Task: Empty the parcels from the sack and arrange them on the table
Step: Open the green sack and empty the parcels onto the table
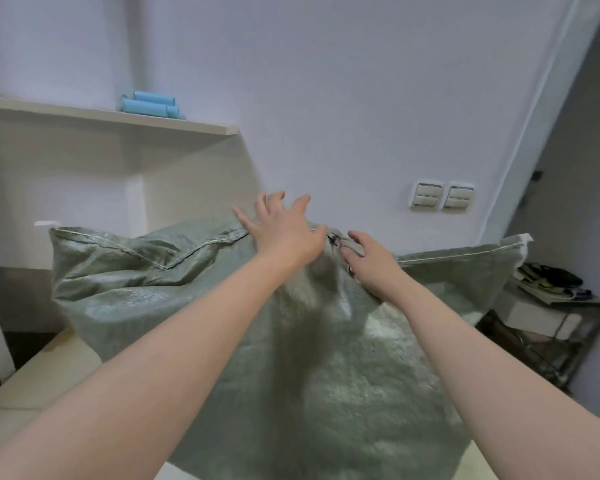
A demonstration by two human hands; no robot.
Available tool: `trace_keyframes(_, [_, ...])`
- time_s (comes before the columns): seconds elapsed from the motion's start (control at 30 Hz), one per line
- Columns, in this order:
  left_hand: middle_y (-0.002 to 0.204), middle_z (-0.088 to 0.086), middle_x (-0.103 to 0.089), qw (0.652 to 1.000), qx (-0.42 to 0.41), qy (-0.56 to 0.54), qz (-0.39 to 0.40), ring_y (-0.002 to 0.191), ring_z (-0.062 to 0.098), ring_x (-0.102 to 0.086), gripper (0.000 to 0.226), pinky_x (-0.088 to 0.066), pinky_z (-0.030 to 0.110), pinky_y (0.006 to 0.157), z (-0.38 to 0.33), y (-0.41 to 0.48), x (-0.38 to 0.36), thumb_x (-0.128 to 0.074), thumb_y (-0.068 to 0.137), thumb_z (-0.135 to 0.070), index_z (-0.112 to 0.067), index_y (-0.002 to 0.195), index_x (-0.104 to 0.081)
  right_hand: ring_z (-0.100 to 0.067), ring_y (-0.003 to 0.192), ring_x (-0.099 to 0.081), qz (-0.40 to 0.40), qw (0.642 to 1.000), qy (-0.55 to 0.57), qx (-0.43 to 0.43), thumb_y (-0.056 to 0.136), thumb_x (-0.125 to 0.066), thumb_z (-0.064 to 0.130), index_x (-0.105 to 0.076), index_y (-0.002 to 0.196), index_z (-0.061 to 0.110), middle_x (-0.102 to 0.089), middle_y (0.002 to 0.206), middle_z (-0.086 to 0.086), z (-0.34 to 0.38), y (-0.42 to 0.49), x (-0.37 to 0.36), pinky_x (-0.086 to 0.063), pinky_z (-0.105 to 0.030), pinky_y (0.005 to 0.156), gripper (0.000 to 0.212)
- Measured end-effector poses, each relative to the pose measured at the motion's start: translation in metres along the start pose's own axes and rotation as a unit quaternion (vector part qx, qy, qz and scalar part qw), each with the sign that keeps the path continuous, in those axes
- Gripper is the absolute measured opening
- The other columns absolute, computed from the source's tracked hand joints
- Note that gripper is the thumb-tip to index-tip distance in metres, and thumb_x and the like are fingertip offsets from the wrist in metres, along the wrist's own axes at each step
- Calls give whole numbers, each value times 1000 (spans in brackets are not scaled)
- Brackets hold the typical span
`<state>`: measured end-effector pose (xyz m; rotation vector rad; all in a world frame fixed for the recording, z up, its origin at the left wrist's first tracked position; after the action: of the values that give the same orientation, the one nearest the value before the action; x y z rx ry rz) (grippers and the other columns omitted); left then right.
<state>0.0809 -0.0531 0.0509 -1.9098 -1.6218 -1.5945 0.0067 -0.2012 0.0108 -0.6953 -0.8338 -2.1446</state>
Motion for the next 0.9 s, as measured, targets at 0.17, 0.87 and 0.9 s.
trace_keyframes(0.17, [159, 16, -12, 990, -65, 106, 69, 148, 37, 8, 76, 16, 70, 105, -54, -22, -34, -50, 85, -65, -34, 149, -25, -26, 144, -22, -66, 978, -196, -32, 93, -55, 44, -40, 144, 23, -37, 152, -2, -54, -12, 62, -17, -57, 116, 57])
trace_keyframes(0.87, [138, 18, -37, 948, 44, 304, 87, 134, 36, -24, 111, -2, 81, 102, -71, -10, -111, -62, 69, -77, -25, 154, -13, -41, 137, -34, -21, 949, -30, -314, 61, -73, 71, 4, 152, 11, -25, 152, -23, -235, -9, 67, -34, -53, 110, 134])
trace_keyframes(0.9, [136, 18, -38, 949, 44, 300, 93, 134, 37, -23, 88, -4, 81, 101, -72, -10, -112, -59, 76, -73, -29, 146, -32, -41, 133, -40, -40, 945, 11, -325, 63, -69, 67, -8, 150, 10, -35, 148, -22, -240, -6, 66, -38, -51, 108, 120])
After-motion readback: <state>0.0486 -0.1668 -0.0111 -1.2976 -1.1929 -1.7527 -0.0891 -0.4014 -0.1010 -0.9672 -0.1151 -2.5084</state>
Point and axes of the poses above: each hand's wrist, its own y-axis towards the middle knuckle, its own x-axis out of the back of the hand, z = x × y, the point moved 2 cm from there along y, towards the middle knuckle
